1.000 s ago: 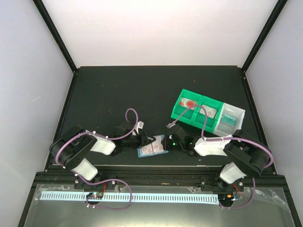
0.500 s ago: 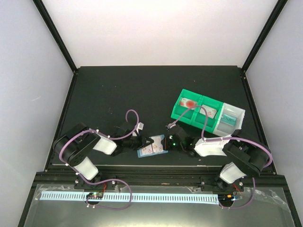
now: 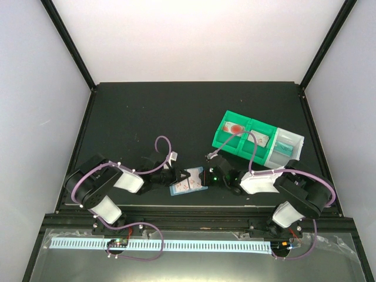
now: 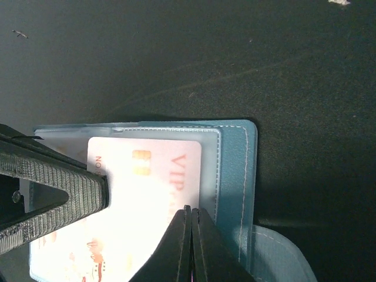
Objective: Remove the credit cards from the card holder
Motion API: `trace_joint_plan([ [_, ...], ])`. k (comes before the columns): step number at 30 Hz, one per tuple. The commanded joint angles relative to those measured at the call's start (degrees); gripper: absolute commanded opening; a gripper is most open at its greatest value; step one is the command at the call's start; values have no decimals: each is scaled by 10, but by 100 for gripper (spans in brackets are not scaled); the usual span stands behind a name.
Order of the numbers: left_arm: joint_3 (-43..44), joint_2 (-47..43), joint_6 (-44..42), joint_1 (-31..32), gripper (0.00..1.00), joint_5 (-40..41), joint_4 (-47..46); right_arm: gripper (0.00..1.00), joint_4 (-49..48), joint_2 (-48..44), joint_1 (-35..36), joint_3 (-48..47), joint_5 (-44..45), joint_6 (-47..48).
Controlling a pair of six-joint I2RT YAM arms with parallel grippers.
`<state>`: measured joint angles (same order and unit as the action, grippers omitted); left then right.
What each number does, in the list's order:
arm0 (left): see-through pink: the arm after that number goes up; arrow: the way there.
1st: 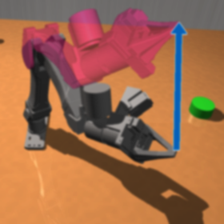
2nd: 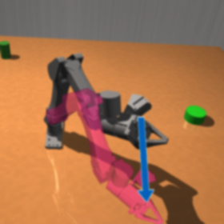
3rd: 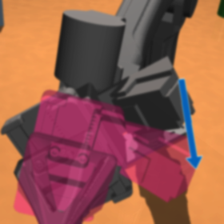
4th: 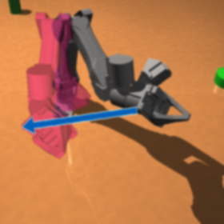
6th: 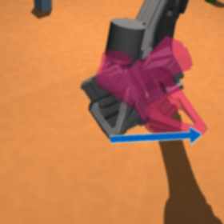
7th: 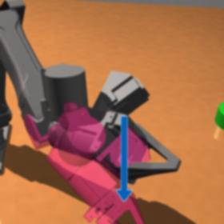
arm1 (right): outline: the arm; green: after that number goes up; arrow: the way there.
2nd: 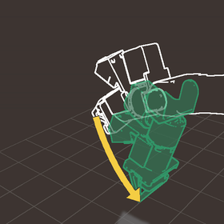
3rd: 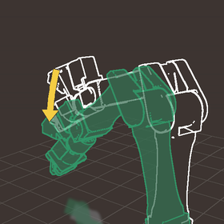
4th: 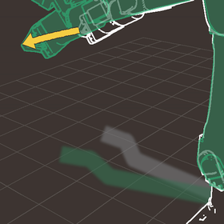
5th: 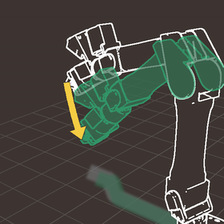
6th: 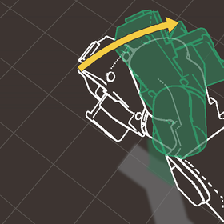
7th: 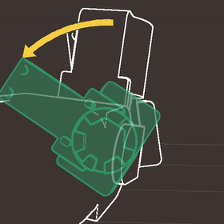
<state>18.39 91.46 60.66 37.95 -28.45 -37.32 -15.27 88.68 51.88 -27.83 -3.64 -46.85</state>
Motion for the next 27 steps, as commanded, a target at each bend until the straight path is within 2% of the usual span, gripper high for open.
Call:
trace_joint_plan([
  [1,-7,-12,-10,3,1,-1,15,3,59,29,3,12,17,-5],
  [11,-17,-25,-25,-5,2,-6,31,2,62,31,3,16,26,-14],
  [22,-13,-91,-64,-23,1,-10,115,2,71,27,3,13,34,-15],
  [27,-13,-133,-87,-25,2,14,189,2,69,21,3,13,32,-8],
])
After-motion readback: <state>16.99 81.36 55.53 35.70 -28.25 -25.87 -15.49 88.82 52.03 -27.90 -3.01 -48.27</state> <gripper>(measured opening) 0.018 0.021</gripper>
